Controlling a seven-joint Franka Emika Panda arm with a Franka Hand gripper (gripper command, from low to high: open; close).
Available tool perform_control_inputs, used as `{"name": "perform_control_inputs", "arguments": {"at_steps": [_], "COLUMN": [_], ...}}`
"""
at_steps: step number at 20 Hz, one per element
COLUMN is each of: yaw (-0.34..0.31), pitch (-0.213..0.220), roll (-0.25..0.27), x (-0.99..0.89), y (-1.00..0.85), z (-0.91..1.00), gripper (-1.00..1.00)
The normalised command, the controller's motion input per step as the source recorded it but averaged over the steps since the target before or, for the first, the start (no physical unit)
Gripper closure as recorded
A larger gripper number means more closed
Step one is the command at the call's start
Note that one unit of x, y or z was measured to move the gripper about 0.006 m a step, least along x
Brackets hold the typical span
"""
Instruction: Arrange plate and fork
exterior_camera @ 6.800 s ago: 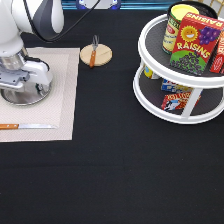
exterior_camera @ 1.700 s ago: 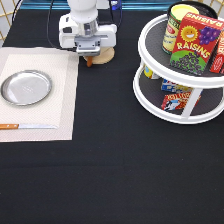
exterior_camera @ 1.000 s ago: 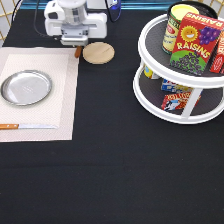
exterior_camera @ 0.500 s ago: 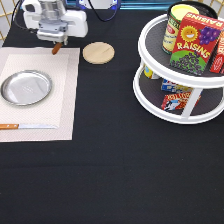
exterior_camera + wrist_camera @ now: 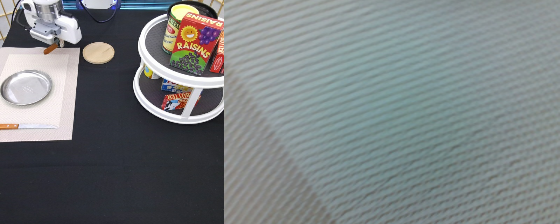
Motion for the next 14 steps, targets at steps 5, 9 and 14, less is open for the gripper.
{"name": "perform_control_inputs", "arguments": {"at_steps": [5,9,14], "yaw": [-0.308,-0.245,-0.222], "pitch": [0.026,0.022,0.0], "roll": [0.0,0.0,0.0], "x": [-0.03,0.04,0.12], "y": [-0.21,-0.36,-0.38], "z": [0.04,0.13,0.14], "gripper": [1.0,1.0,1.0]}}
